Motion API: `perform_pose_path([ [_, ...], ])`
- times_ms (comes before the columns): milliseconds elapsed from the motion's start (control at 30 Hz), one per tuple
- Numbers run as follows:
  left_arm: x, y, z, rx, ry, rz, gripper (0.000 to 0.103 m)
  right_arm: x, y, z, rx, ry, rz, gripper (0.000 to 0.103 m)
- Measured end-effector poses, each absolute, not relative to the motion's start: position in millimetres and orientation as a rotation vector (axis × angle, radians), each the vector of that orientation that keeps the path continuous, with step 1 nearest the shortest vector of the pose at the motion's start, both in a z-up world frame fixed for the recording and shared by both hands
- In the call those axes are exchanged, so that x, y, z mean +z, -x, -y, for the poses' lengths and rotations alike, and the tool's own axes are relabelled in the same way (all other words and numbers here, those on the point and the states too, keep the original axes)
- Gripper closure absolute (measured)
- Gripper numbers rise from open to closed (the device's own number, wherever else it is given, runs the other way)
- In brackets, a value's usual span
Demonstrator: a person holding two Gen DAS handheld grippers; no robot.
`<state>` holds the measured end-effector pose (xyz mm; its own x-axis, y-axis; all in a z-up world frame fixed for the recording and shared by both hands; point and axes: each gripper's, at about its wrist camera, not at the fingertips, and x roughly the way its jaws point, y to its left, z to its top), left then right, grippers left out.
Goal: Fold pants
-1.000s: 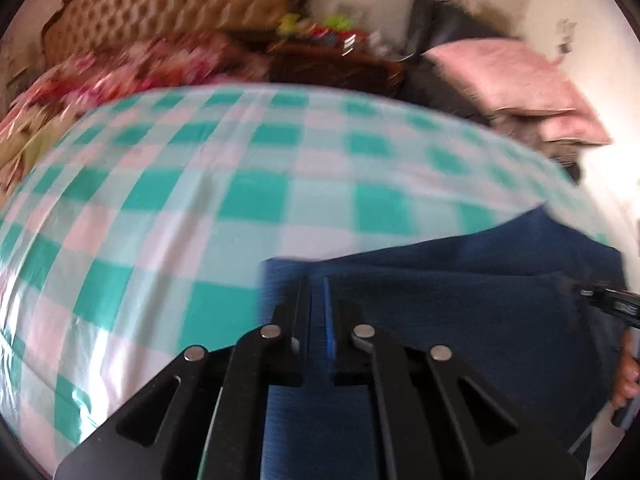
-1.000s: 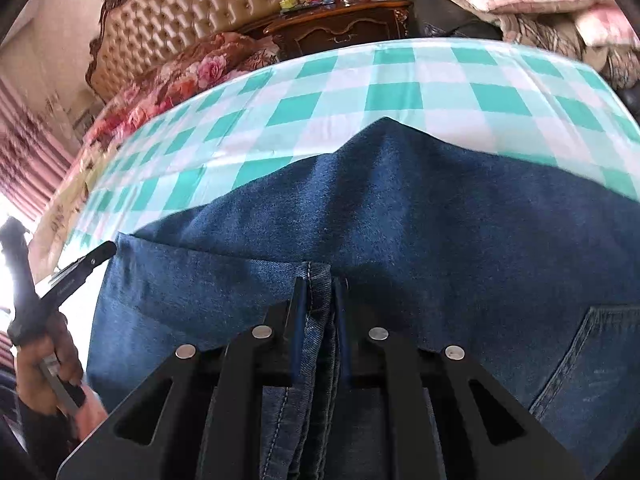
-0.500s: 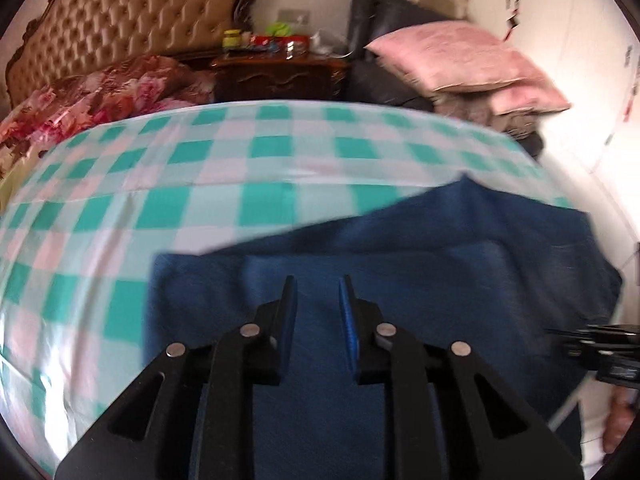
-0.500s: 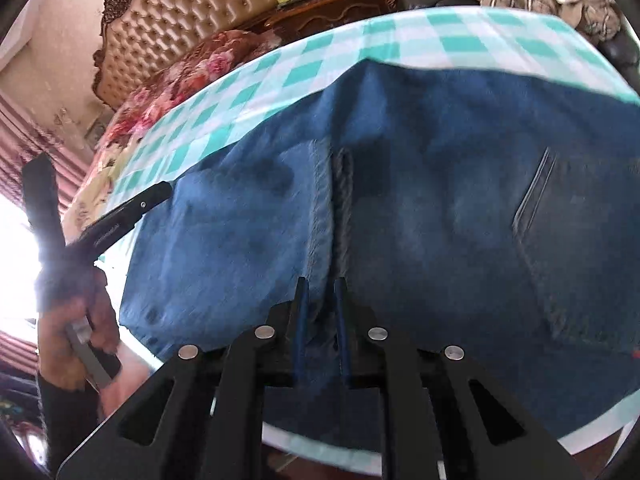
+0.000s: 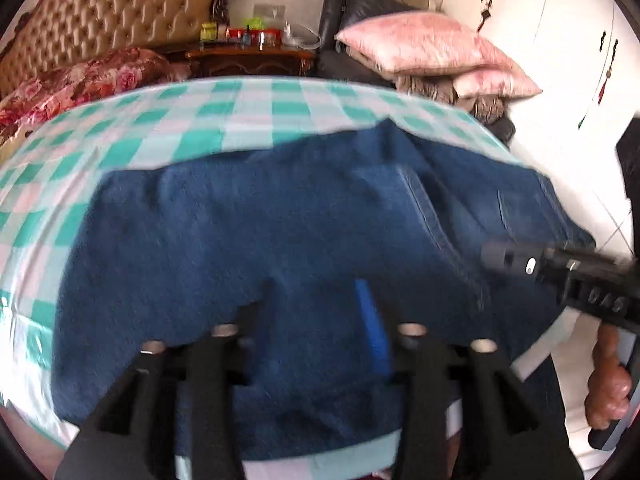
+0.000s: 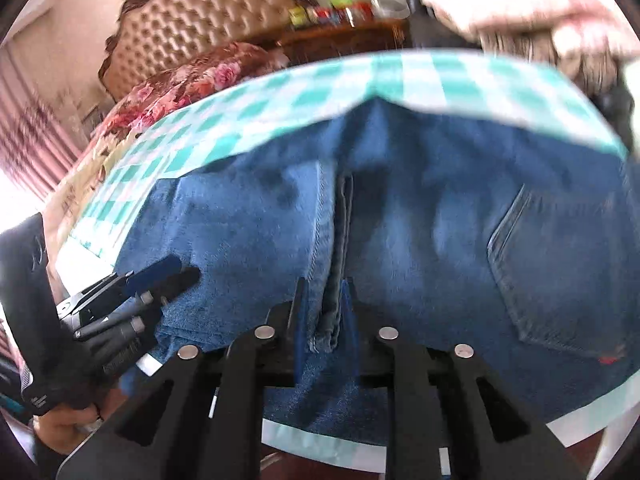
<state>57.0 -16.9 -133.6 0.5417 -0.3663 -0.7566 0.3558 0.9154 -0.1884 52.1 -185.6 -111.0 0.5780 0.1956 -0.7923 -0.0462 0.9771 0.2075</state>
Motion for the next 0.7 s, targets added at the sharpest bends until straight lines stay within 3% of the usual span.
perform_pose_path([
  [33,-137.1,-57.1,16.3,-0.413,0.024,-0.916,0.052,-111.8,-53.1,181.5,0.141,-0.155,-0.945,0.056],
  [100,-135.3,-52.5,12.6,-0.379,0.037,-0.901,0.049,-113.5,-54.6,176.6,0.124,-0.134,-0.944,0.049],
  [133,-128.4,-50.6,7.8,-0.322,0.047,-0.878,0.044,-113.3,-55.3,174.3,0.121,-0.128,-0.942,0.047],
  [167,-122.6,-48.4,2.5,-0.286,0.063,-0.852,0.029,-112.6,-56.6,170.5,0.113,-0.119,-0.939,0.044],
  [200,-117.7,-47.8,-2.6,-0.260,0.073,-0.835,0.019,-112.9,-57.9,166.8,0.101,-0.106,-0.938,0.032],
  [233,-115.1,-49.7,-7.7,-0.238,0.069,-0.837,0.019,-114.4,-60.5,162.6,0.088,-0.082,-0.939,0.025],
  [367,-135.5,-71.9,-26.5,-0.097,0.028,-0.990,0.012,-129.3,-75.5,139.9,0.021,0.030,-0.983,0.018],
  [433,-143.6,-73.5,-30.9,-0.050,-0.001,-1.014,0.001,-139.6,-79.9,135.0,-0.016,0.064,-1.016,0.015],
  [500,-144.2,-69.3,-31.7,-0.058,-0.008,-0.999,0.002,-149.6,-80.2,135.0,-0.032,0.065,-1.035,0.015],
  [600,-145.1,-67.7,-33.6,-0.079,-0.019,-0.981,0.002,-154.8,-78.3,143.6,-0.063,0.014,-1.023,0.005],
  [700,-145.8,-64.0,-32.0,-0.093,-0.039,-0.949,0.002,-157.5,-79.9,151.1,-0.048,-0.035,-1.041,0.005],
])
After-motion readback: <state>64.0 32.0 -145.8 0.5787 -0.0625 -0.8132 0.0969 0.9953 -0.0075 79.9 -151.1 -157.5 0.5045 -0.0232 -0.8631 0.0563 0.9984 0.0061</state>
